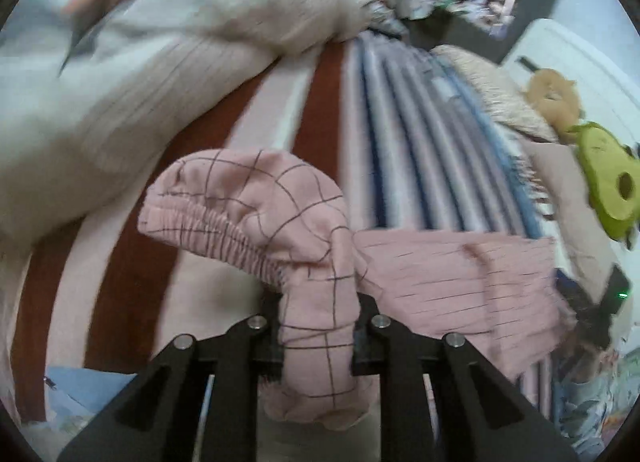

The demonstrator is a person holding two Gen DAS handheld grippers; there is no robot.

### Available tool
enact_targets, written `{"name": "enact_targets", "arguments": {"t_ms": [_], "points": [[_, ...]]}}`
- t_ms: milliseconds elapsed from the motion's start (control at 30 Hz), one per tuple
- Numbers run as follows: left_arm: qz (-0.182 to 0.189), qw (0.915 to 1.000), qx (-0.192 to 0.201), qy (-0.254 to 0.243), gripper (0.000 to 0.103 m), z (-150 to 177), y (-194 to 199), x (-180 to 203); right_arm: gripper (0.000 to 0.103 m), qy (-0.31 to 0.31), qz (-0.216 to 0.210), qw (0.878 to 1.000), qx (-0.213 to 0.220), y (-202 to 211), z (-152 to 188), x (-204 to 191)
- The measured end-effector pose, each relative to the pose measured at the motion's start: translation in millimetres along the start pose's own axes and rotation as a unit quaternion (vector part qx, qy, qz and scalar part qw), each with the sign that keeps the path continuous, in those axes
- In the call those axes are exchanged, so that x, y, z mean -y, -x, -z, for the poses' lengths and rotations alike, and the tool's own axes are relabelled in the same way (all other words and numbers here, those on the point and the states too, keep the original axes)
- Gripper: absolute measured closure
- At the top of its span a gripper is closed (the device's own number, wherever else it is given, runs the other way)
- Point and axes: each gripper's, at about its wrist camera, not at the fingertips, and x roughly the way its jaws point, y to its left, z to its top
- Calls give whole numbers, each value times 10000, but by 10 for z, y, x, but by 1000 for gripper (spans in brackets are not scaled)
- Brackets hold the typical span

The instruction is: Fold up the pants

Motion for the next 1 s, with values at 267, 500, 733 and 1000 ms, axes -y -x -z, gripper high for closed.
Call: {"name": "enact_targets", "arguments": {"t_ms": [267, 500, 733, 1000], "points": [[1614, 9839, -41, -770, 88, -40, -177, 1644, 41, -417, -415, 9983, 1, 76, -2, 93], [2739, 9552, -728, -851, 84, 294, -994, 2502, 41, -574, -437, 9974, -2, 89, -6, 170], [3041, 9493, 250, -756, 29, 255, -650, 2253, 41, -604, -423, 9972, -74, 60, 1, 173], [1800, 9730, 1307, -617, 24, 202, -314, 1558, 32, -658, -228, 9961, 542, 319, -138, 113]]}}
